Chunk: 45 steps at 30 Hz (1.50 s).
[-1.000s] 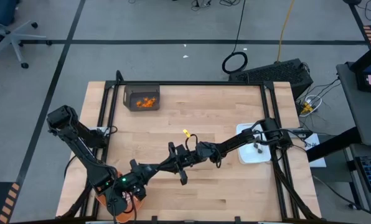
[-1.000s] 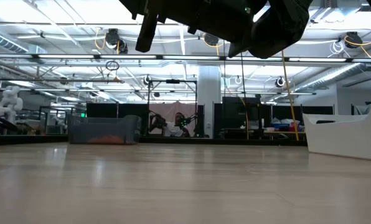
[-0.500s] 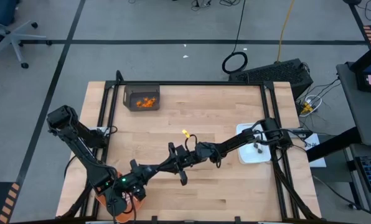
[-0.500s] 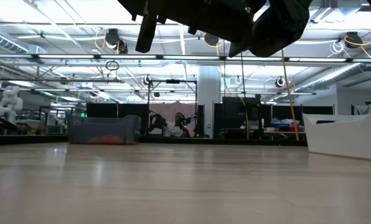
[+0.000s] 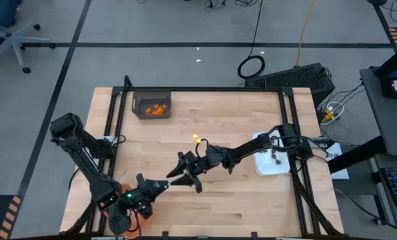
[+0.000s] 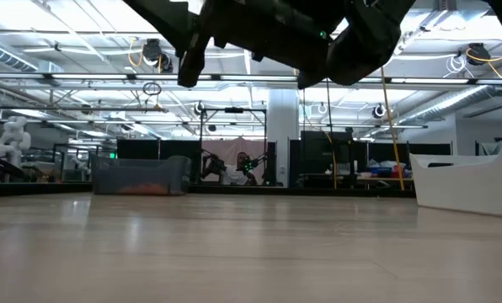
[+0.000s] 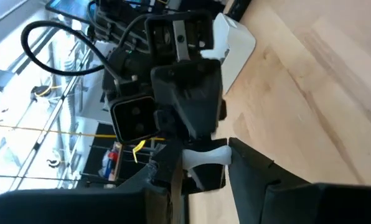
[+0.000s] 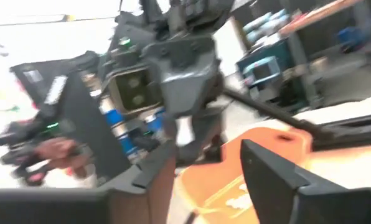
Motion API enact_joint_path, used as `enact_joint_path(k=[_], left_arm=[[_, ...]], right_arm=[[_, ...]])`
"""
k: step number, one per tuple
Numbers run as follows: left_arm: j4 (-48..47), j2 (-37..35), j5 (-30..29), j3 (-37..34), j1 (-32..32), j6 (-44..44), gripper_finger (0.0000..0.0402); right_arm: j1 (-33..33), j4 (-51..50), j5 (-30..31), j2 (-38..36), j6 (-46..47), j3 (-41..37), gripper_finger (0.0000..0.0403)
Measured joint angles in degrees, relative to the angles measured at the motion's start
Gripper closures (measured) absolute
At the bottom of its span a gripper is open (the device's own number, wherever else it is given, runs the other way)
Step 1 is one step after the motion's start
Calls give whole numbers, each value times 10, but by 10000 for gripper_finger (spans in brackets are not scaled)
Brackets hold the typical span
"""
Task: Sort Halloween decoration
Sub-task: Put the white bone toy into the orange bin
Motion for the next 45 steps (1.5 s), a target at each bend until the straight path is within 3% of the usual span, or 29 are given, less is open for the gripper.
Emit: enact_joint_path(k=[7,12,16,23,29,32,37,41,45], left_arm=[[-3,0,-1,0,-8,-44,304],[2,0,-2,0,-17,-89,304],[2,0,-2,0,-19,-138,305],[4,0,-1,0,-20,-160,305],[4,0,-1,0,-20,-159,305],[6,0,-2,0,-20,-159,305],[6,0,-1,0,-20,-122,305],[2,0,-1,0,-18,9,305],[1,0,-2,0,-17,99,303]], right_arm=[[2,-7,-127,0,28,0,203],[29,-94,-133,-2,-18,-1,203],[50,-243,-81,-30,-85,-1,203],[105,-526,91,-118,-201,-1,203],[178,-664,197,-188,-271,-2,203],[218,-660,253,-206,-291,-31,203],[261,-531,344,-196,-306,-104,203],[267,-401,393,-180,-328,-152,203],[253,-334,416,-176,-344,-174,203]])
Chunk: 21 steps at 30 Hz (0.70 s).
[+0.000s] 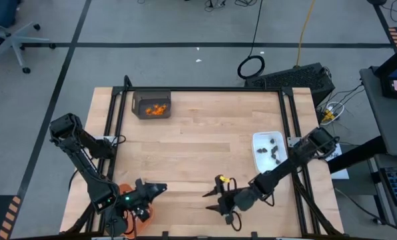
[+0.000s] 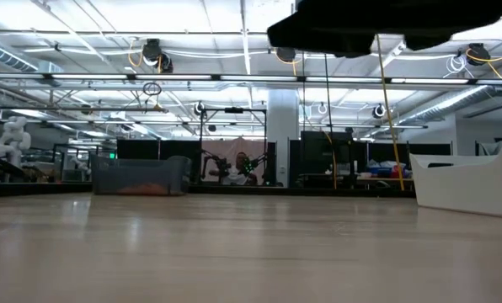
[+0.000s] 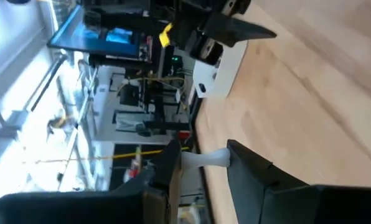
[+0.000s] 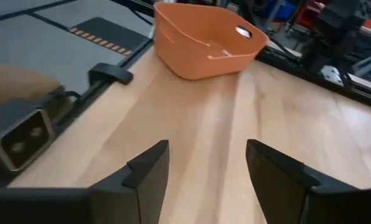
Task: Sort Halloween decoration
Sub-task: Put the white bone toy into the orange bin
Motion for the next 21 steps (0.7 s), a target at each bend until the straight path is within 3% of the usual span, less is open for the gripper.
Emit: enact_joint_path(k=[12,16,21], left_arm=[[1,0,4,0,22,-25,299],[1,0,5,0,24,-96,299],[4,0,4,0,24,-263,299]], right_arm=[[-42,32,-2,0,-44,-1,203],[-45,33,-2,0,-52,-1,203],[-45,31,-4,0,-52,-1,203]])
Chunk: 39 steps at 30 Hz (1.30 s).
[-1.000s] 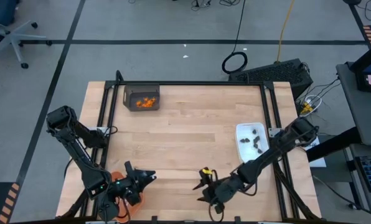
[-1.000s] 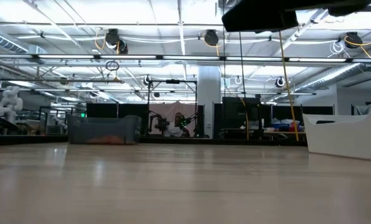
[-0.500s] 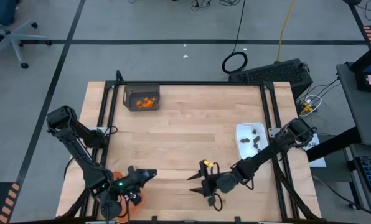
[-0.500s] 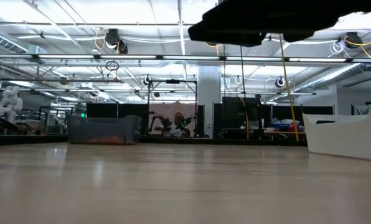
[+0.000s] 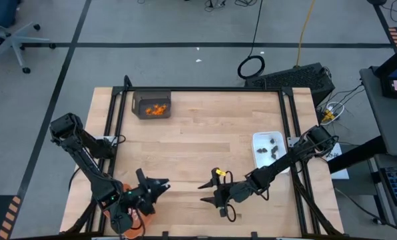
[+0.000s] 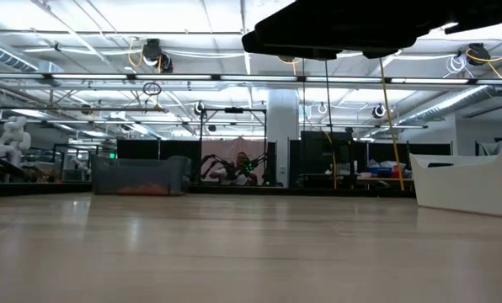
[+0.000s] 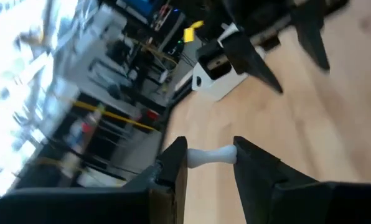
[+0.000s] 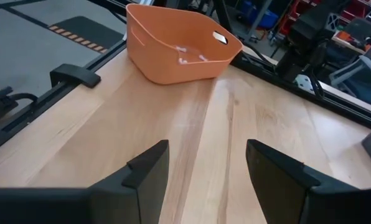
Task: Sort Halloween decoration
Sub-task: Put the white bone toy into the orange bin
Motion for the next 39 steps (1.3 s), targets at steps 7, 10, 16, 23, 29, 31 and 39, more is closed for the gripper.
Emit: enact_joint_path(k=[7,10,16,23,29,31,39], left_arm=[[32,0,5,0,3,-183,299],[72,0,40,0,3,-204,299],[56,0,114,37,-9,-283,299],[-171,0,175,123,-36,-478,299],[-343,0,360,158,-37,-672,299],[-373,0,431,158,-37,-710,299],[-450,2,592,158,-54,-796,299]], right_arm=[[1,0,-1,0,9,0,203],[1,0,-1,0,17,0,203],[1,0,-18,0,23,0,203],[1,-1,-31,0,23,0,203],[1,-1,-32,0,23,0,203],[1,-1,-31,0,24,0,203],[1,-1,-31,0,26,0,203]])
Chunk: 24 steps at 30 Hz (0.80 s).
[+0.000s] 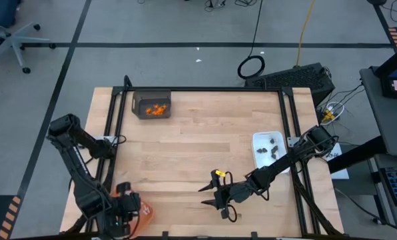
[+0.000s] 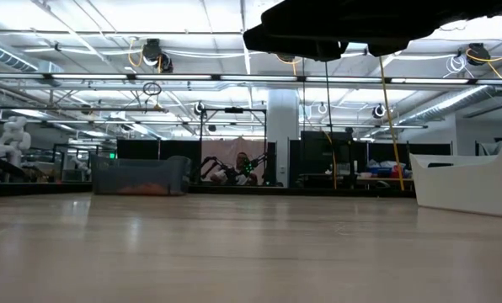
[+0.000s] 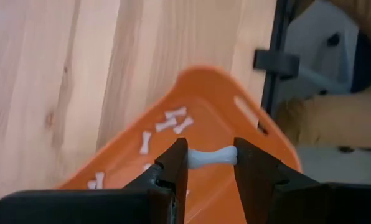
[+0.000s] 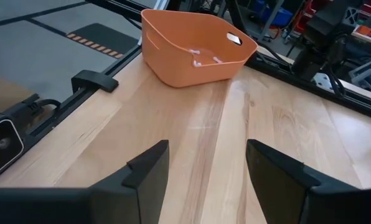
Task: Sort Halloween decoration
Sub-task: Put the white bone toy into the orange bin
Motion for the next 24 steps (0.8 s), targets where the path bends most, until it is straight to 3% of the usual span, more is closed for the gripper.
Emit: enact_joint_path(k=[4,10,18,24], left_arm=[[-8,20,15,0,-15,2,299],[-40,56,112,0,-17,16,299],[-36,81,91,-1,-16,1,292],[-60,82,65,-1,-17,0,230]], right_arm=[[0,0,0,0,7,0,203],[0,0,0,0,12,0,203],[0,-9,0,0,12,0,203],[0,-18,1,0,33,0,203]])
